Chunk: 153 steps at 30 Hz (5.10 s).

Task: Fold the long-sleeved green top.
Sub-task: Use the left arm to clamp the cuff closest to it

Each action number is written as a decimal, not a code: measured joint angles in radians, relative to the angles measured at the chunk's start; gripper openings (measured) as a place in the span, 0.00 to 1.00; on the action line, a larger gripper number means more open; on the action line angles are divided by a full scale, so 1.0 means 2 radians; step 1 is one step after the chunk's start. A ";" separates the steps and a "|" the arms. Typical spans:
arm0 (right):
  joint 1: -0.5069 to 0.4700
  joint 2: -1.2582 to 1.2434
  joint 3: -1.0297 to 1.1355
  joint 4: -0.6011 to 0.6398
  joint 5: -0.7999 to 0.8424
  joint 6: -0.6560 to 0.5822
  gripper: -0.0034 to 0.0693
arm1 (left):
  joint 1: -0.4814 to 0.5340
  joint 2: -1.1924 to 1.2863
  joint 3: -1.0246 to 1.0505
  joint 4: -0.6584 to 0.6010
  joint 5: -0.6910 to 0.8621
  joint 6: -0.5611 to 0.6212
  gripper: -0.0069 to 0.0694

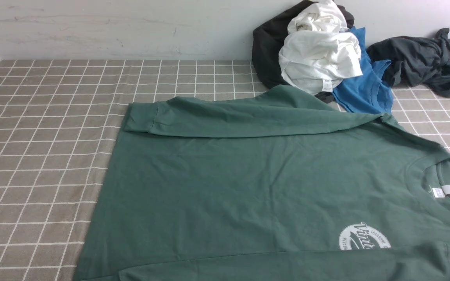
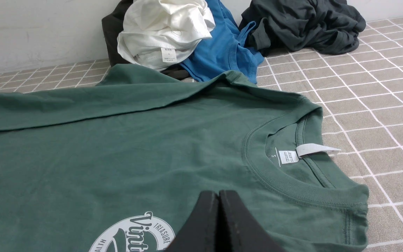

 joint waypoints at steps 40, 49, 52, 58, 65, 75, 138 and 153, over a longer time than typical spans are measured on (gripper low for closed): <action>0.000 0.000 0.000 -0.015 0.001 -0.004 0.03 | 0.000 0.000 0.000 0.000 0.000 0.000 0.08; 0.000 0.000 0.000 -0.039 0.002 -0.009 0.03 | 0.000 0.000 0.000 0.000 0.000 0.000 0.08; 0.000 0.000 0.000 -0.039 0.002 -0.004 0.03 | 0.000 0.000 0.000 0.000 0.000 0.000 0.08; 0.000 0.000 0.000 -0.033 0.002 -0.004 0.03 | 0.000 0.000 0.000 0.000 0.000 0.000 0.08; 0.000 0.000 0.000 -0.020 0.001 -0.003 0.03 | 0.000 0.000 0.000 0.000 0.000 0.000 0.08; 0.000 0.000 0.000 0.019 0.001 0.002 0.03 | 0.000 0.000 0.000 -0.020 -0.002 -0.021 0.08; 0.219 0.530 -0.386 0.176 0.335 -0.285 0.03 | -0.145 0.798 -0.356 -0.065 0.141 0.101 0.85; 0.219 0.533 -0.386 0.172 0.330 -0.285 0.03 | -0.207 0.820 -0.383 -0.054 0.173 0.105 0.55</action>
